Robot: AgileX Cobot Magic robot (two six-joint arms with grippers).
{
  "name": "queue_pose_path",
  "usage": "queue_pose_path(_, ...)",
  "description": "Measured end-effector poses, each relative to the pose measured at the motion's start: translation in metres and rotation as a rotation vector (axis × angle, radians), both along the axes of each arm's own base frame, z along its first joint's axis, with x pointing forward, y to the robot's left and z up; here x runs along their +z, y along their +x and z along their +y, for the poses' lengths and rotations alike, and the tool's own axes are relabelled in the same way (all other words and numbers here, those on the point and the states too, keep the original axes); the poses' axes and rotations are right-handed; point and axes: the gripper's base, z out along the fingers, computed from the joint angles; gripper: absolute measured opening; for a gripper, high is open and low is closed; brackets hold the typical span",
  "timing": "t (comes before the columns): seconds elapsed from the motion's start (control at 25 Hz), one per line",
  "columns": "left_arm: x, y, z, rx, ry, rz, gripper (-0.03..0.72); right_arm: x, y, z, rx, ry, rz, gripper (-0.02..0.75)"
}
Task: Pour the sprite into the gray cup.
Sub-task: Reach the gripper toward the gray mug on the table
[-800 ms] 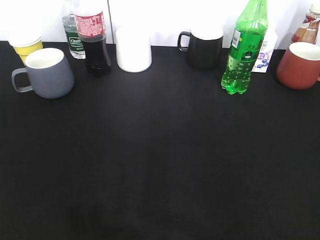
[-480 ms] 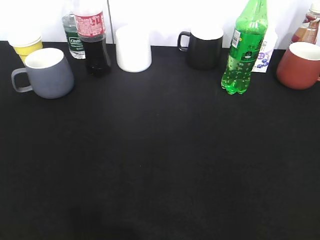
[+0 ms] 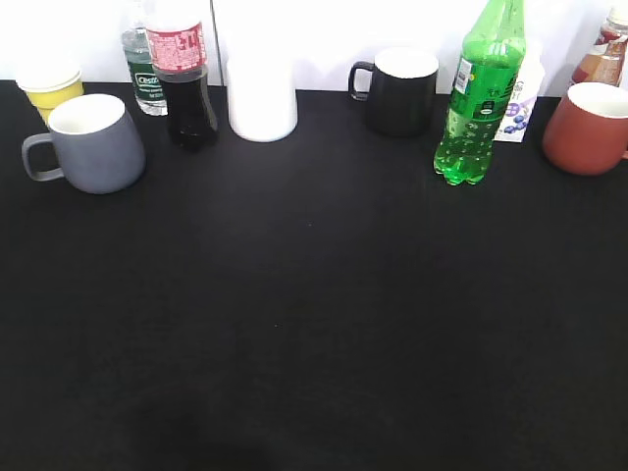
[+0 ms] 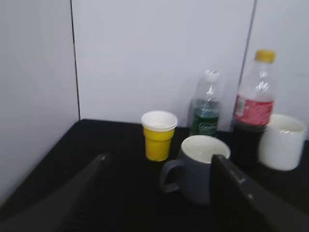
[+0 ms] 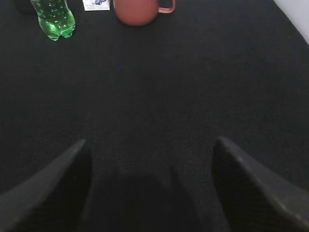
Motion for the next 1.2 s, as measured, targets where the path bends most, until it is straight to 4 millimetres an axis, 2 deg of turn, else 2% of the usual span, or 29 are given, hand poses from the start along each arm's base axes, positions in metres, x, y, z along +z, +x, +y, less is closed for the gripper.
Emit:
queue_pose_path(0.12,-0.02,0.048,0.004,0.037,0.016,0.058,0.478,0.0,0.0,-0.001,-0.006,-0.009,0.001,0.586)
queue_pose_path(0.2,-0.043,0.078,0.005,0.048,0.035,0.119,0.478,0.0,0.0,-0.001,-0.006,-0.009,0.001,0.586)
queue_pose_path(0.36,-0.087,0.115,-0.005,-0.001,0.059,0.209,0.478,0.0,0.0,-0.001,-0.006,-0.009,0.001,0.586)
queue_pose_path(0.52,-0.119,0.157,-0.006,0.002,0.068,0.265,0.456,0.0,0.0,0.0,0.0,0.0,0.0,0.586)
queue_pose_path(0.6,-0.128,0.174,-0.006,0.002,0.071,0.262,0.444,0.0,0.0,0.0,0.0,0.0,0.0,0.586)
queue_pose_path(0.8,-0.134,0.213,-0.011,-0.026,0.071,0.225,0.421,0.0,0.0,-0.001,-0.006,-0.009,0.001,0.586)
queue_pose_path(0.96,-0.141,0.238,-0.012,-0.029,0.072,0.211,0.296,0.0,0.0,-0.001,-0.006,-0.009,0.001,0.586)
queue_pose_path(1.04,-0.146,0.251,-0.013,-0.032,0.073,0.21,0.277,0.0,0.0,0.0,0.0,0.0,0.0,0.586)
queue_pose_path(1.08,-0.148,0.256,-0.013,-0.033,0.073,0.211,0.241,0.0,0.0,0.0,0.0,0.0,0.0,0.586)
queue_pose_path(1.16,-0.152,0.258,-0.013,-0.032,0.076,0.22,0.061,0.0,0.0,-0.001,-0.006,-0.009,0.001,0.586)
queue_pose_path(1.2,-0.153,0.258,-0.013,-0.041,0.079,0.216,0.055,0.0,0.0,-0.001,-0.006,-0.009,0.001,0.586)
